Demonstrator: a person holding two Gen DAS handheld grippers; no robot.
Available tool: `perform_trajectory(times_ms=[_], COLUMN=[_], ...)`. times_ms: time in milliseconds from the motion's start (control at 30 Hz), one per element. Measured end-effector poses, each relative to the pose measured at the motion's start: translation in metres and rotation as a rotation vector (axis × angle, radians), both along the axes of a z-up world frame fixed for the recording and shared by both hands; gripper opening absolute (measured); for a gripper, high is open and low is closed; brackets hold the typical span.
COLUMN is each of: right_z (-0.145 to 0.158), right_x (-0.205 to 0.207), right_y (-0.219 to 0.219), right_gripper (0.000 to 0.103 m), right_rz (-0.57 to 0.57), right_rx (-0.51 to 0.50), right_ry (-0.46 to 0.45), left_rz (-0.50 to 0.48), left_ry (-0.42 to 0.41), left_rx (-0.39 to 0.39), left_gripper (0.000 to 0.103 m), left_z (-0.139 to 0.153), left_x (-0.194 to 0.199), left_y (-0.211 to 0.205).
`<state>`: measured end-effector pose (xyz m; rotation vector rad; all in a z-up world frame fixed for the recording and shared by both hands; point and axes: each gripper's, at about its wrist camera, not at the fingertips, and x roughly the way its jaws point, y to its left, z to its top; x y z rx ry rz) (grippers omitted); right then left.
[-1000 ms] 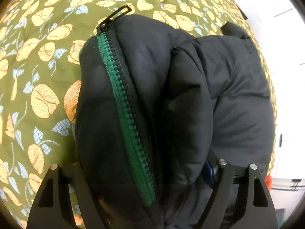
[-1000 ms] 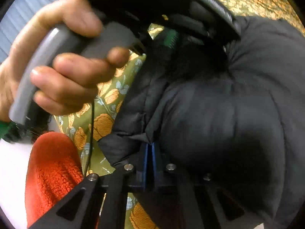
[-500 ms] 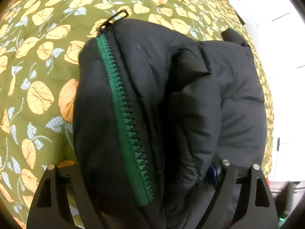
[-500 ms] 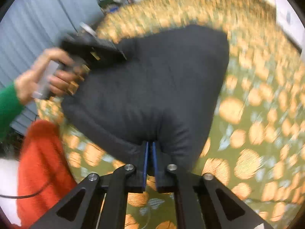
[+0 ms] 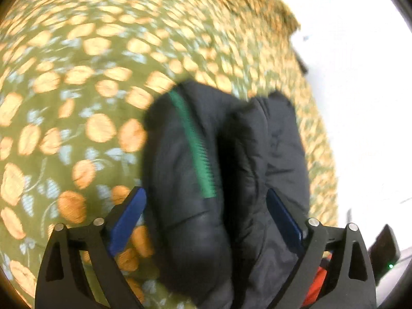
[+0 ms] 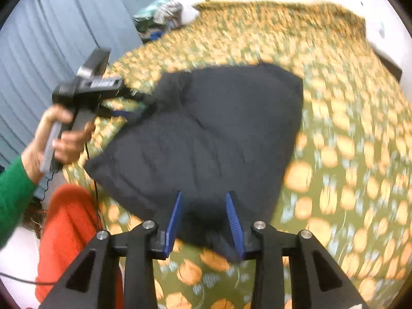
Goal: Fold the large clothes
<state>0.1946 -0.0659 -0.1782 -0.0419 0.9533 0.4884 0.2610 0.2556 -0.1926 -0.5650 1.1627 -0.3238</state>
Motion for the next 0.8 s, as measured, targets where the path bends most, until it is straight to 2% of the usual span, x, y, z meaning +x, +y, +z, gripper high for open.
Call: perform_trajectory(times_ms=[100, 233, 367, 433, 533, 633, 700, 733, 800], right_z=[0.003, -0.017, -0.028, -0.033, -0.034, -0.038, -0.047, -0.050, -0.057], right_x=[0.022, 0.039, 0.038, 0.039, 0.043, 0.048, 0.053, 0.056, 0.056], right_y=[0.028, 0.060, 0.076, 0.074, 0.070, 0.068, 0.072, 0.074, 0.082], right_gripper=[0.036, 0.036, 0.036, 0.036, 0.036, 0.036, 0.036, 0.036, 0.036], right_rz=[0.054, 0.112, 0.127, 0.124, 0.126, 0.123, 0.116, 0.114, 0.126], right_rx=[-0.014, 0.005, -0.006, -0.003, 0.005, 0.013, 0.009, 0.002, -0.030], right_ry=[-0.025, 0.004, 0.009, 0.020, 0.032, 0.048, 0.071, 0.079, 0.074], left_rz=[0.067, 0.089, 0.055, 0.034, -0.050, -0.114, -0.154, -0.182, -0.204], left_ry=[0.038, 0.091, 0.068, 0.064, 0.059, 0.046, 0.038, 0.034, 0.052], left_rx=[-0.092, -0.240, -0.287, -0.342, -0.433, -0.412, -0.369, -0.301, -0.222], left_gripper=[0.097, 0.097, 0.099, 0.099, 0.100, 0.100, 0.100, 0.101, 0.101], left_z=[-0.023, -0.061, -0.073, -0.078, -0.083, -0.078, -0.068, -0.061, -0.056], left_x=[-0.007, -0.009, -0.003, 0.004, 0.012, 0.015, 0.018, 0.021, 0.028], left_y=[0.035, 0.046, 0.032, 0.029, 0.020, 0.007, -0.008, -0.021, -0.036])
